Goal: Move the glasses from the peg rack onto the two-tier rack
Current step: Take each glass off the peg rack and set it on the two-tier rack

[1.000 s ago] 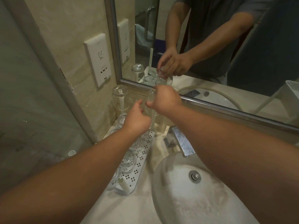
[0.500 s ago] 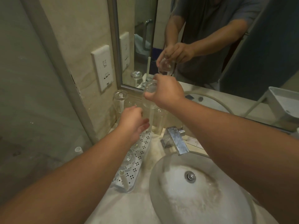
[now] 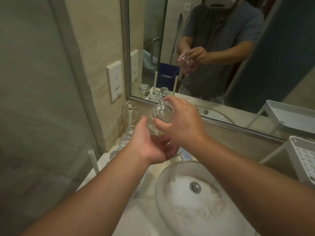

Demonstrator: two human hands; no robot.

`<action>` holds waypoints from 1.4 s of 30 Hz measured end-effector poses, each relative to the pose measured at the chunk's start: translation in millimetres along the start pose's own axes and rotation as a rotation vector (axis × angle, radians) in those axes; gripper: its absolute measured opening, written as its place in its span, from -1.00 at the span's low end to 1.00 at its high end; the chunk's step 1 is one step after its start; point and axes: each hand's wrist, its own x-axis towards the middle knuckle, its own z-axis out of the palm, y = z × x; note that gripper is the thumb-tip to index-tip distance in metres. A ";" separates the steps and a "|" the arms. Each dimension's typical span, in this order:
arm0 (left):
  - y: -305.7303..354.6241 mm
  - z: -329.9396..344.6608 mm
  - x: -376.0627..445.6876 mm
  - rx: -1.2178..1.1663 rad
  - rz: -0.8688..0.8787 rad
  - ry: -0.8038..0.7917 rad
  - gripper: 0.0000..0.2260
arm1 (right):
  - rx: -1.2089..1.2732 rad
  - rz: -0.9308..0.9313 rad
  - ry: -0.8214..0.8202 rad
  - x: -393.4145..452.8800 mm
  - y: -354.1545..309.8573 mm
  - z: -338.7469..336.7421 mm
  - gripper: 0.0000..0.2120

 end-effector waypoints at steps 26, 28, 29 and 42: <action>-35.2 7.7 -40.0 0.392 0.462 -0.019 -0.47 | 0.213 0.086 0.133 -102.6 1.2 -14.5 -0.29; -39.7 2.7 -34.6 0.495 0.608 0.034 -0.40 | 0.277 0.138 0.086 -105.2 4.4 -13.7 -0.29; -42.6 0.7 -33.4 0.554 0.667 0.045 -0.38 | 0.310 0.163 0.062 -105.7 6.7 -13.9 -0.29; -104.8 -5.7 -1.2 0.974 0.790 -0.061 -0.27 | 0.414 0.371 -0.041 -127.8 54.0 -34.6 -0.22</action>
